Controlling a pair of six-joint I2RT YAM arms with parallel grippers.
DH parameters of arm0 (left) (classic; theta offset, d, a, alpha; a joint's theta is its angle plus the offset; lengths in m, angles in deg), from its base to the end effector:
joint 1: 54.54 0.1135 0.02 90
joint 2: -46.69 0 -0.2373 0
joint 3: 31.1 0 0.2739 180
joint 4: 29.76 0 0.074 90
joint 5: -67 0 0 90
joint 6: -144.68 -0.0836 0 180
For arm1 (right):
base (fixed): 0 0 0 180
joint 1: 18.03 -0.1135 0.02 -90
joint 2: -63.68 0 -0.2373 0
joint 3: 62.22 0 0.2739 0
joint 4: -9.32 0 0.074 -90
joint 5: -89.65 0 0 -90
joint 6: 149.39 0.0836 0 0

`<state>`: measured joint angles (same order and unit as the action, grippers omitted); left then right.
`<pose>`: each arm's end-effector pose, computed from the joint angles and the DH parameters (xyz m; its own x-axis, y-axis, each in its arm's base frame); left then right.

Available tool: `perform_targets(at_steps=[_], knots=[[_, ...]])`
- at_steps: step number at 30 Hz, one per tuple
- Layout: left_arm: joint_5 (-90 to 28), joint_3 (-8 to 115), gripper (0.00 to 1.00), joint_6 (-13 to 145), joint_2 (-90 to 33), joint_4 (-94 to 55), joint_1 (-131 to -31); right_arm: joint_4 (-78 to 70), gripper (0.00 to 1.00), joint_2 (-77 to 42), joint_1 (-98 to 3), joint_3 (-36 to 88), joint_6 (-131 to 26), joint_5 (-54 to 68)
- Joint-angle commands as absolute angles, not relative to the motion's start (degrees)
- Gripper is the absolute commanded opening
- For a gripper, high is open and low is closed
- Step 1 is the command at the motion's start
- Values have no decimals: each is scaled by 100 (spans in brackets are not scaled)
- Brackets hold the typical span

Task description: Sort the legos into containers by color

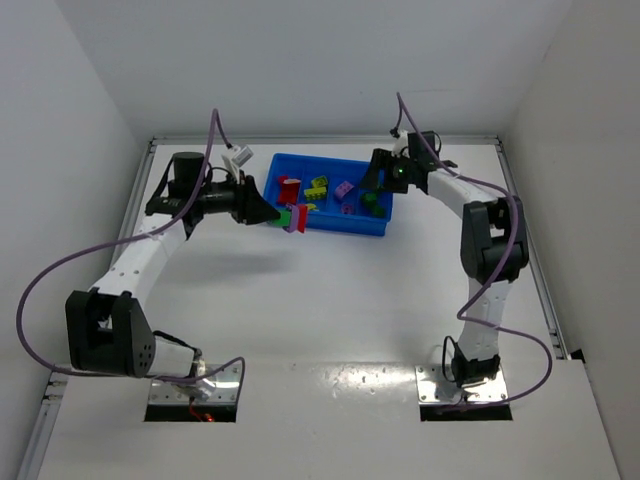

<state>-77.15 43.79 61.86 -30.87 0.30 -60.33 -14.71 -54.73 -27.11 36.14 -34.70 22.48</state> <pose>0.3373 -0.1023 0.2660 -0.6259 -0.0101 -0.7799 0.6644 0.5167 -0.5400 0.4873 0.1107 0.1232 -0.7999 0.2620 -0.5400 -0.0953 0.8328 0.5453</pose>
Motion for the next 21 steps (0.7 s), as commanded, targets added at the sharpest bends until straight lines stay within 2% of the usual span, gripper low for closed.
perform_targets(at_steps=[1,3,5,6,9,16,21], knots=[[-7951,4624,2,6511,-3284,-348,-5929,-1064,77,-5146,-2611,3420,-3355,3194],[-8415,4624,2,6697,-3512,-541,-5876,-722,82,-4935,-2463,3253,-3224,3742],[-9312,4624,4,6934,-3698,-778,-5763,-186,82,-4733,-2383,2893,-2725,4945],[-9497,4624,4,7240,-3855,-1084,-5762,399,82,-4680,-2383,2770,-2461,5636],[-9964,4755,4,7472,-4075,-1395,-5762,1858,82,-4416,-2417,1989,-1239,6623],[-10430,5327,4,7656,-4708,-1395,-6025,2497,81,-3854,-2953,1275,-560,7111],[-10483,5511,4,7709,-4823,-1395,-6288,2708,79,-3695,-3366,1283,-491,7111]])
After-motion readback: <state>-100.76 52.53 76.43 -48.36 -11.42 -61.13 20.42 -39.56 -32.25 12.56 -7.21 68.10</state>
